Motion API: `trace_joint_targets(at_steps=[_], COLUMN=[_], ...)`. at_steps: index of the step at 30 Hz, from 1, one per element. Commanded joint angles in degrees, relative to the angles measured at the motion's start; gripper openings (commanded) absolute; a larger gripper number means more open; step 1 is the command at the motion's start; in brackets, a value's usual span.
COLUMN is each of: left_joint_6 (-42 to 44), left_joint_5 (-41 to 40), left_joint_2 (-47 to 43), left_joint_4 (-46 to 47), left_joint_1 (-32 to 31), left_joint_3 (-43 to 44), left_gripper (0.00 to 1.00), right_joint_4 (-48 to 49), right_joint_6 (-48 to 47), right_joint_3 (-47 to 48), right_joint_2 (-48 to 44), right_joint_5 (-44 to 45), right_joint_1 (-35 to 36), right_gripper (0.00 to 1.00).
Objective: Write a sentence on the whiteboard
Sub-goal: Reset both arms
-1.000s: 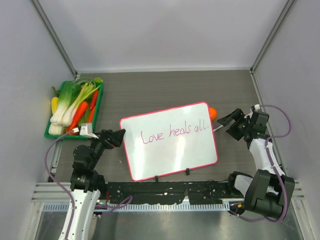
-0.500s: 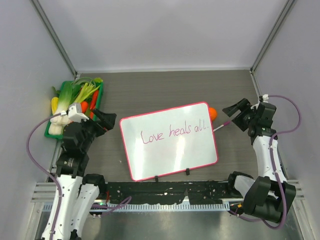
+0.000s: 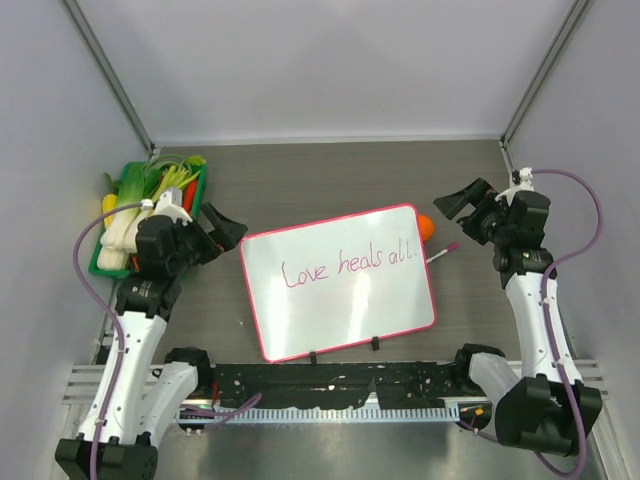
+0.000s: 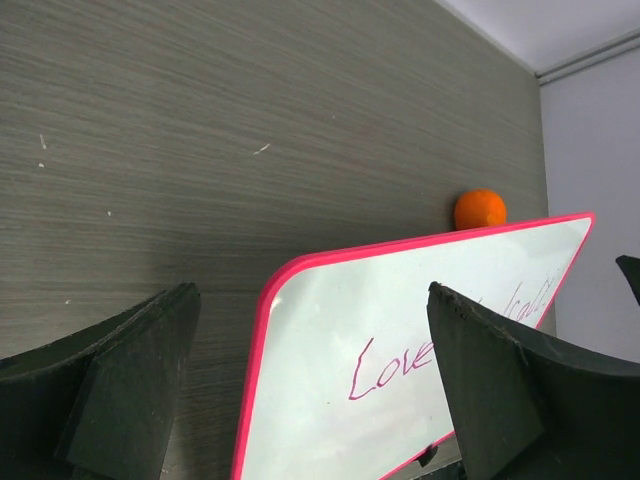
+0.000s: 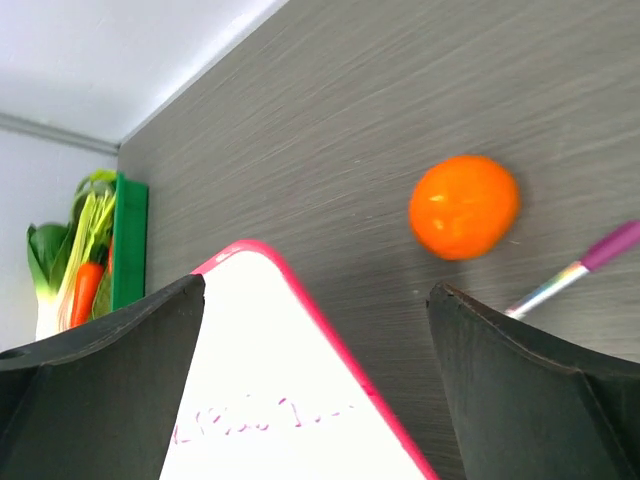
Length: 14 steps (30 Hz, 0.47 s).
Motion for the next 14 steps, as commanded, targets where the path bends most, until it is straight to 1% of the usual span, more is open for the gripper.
trace_joint_targets(at_steps=[1,2,3,4,7,11,13,14], left_joint_6=[1.23,1.41,1.59,1.76,2.73,5.36,5.80,5.98], left_joint_5=[2.52,2.43,2.08,1.47,-0.46,-1.43,-4.32,-7.04], left_joint_2=[2.21,2.30,2.13,1.95,1.34,0.63,-0.07,-0.51], left_joint_4=[0.00,0.35,0.61,0.88,1.76,4.30,5.18,5.36], left_joint_1=[0.10,0.18,0.18,0.18,0.18,0.18,0.10,0.18], left_joint_3=[1.86,1.77,1.69,1.77,1.95,1.60,0.99,0.81], left_gripper=[1.00,1.00,1.00,1.00,1.00,0.99,1.00,1.00], right_joint_4=[1.83,0.78,0.25,-0.45,-1.25,-0.29,0.50,1.29], right_joint_6=[-2.72,-3.34,-4.74,-5.45,-8.34,-11.42,-13.00,-13.53], right_joint_3=[5.16,5.78,6.83,7.28,8.78,8.43,7.90,6.51], right_joint_2=[-3.57,-3.75,-4.28,-4.46,-5.16,-5.25,-5.08,-5.42], right_joint_5=[6.19,9.77,11.46,15.56,22.96,25.80,25.80,28.32], right_joint_1=[8.36,11.51,15.64,17.59,23.92,26.40,26.57,26.49], right_gripper=[0.98,0.98,0.98,0.98,0.98,0.98,0.98,0.98])
